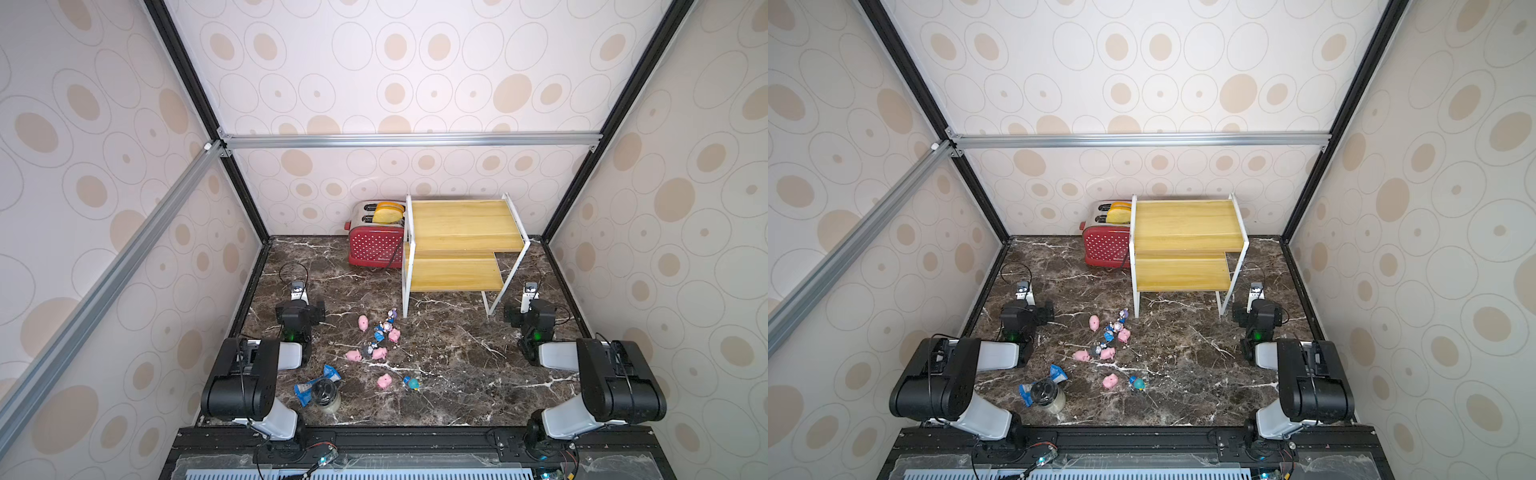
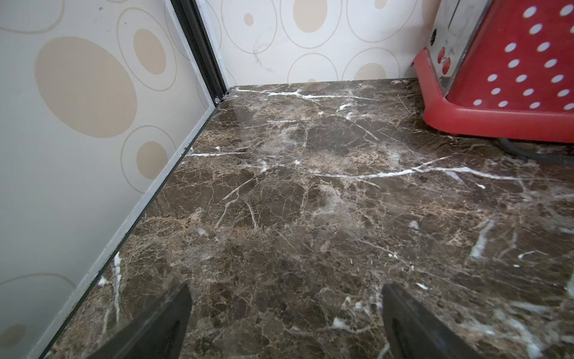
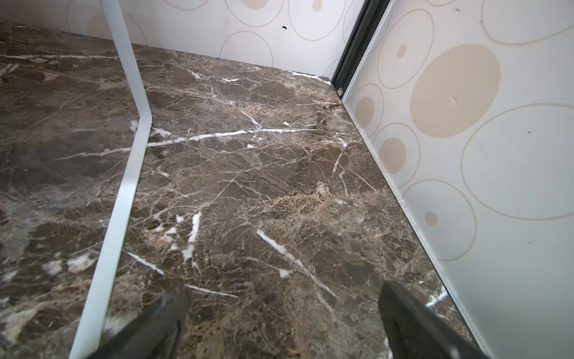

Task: Organize plastic toys on shelves
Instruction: Adjust the plastic toy at the center of the board.

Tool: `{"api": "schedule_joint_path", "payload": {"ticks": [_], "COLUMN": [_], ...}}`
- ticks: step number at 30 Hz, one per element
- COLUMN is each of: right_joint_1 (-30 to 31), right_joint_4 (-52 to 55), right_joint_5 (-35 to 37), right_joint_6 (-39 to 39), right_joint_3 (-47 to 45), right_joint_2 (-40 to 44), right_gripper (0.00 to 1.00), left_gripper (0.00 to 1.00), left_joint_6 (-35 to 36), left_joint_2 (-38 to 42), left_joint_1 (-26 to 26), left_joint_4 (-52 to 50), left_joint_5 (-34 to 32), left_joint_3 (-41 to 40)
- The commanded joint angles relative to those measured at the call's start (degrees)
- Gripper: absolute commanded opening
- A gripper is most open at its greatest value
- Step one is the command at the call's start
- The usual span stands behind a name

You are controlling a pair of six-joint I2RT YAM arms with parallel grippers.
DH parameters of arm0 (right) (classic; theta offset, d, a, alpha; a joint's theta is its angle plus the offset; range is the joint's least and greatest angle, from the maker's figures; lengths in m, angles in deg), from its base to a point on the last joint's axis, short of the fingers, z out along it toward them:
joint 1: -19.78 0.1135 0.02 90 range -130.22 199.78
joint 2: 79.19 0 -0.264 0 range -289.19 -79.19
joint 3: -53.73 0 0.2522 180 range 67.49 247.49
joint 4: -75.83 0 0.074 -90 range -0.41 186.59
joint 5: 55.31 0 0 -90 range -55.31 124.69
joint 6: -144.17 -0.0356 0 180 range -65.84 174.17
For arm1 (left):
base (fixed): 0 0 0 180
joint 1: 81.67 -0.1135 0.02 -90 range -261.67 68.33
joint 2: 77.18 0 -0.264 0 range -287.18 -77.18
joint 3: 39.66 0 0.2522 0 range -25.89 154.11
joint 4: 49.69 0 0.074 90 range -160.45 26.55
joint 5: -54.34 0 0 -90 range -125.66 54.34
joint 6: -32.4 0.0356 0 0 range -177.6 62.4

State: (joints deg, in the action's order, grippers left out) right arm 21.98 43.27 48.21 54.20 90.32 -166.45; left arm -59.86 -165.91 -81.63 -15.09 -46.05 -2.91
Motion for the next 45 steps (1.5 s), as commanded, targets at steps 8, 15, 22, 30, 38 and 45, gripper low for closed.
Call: {"api": "schedule_joint_path", "payload": {"ticks": [8,15,22,30,38,45], "right_joint_1": [0.26,0.26,0.18,0.18,3.01,10.66], "right_joint_4": [-0.62,-0.7,-0.99,20.11,57.44,77.08], "right_joint_5": [0.58,0.55,-0.03,10.0,10.47,-4.33], "right_joint_6": [-0.14,-0.19,-0.26,-8.47,-21.25,-26.22], "right_joint_3": [0.2,0.2,0.0,2.05,9.25,12.16], "right_joint_2": [-0.55,-0.48,-0.46,15.95,36.02,44.27], "right_gripper": [1.0,1.0,1.0,1.0,1.0,1.0], "left_gripper": [0.99,0.99,0.99,0.99,0.99,0.99], "left_joint_6": [0.5,0.51,2.13,4.38,-9.74,-19.86], "left_joint_2": [0.04,0.15,1.06,9.26,13.84,23.86], "left_joint_1": [-0.38,-0.38,-0.31,1.7,8.16,17.74], "left_joint_4": [-0.12,-0.45,-1.19,-14.21,-49.07,-65.95], "left_joint_5": [0.19,0.29,3.84,3.57,0.59,6.31], "left_joint_3": [1.54,1.54,1.62,6.04,25.22,25.23]}}
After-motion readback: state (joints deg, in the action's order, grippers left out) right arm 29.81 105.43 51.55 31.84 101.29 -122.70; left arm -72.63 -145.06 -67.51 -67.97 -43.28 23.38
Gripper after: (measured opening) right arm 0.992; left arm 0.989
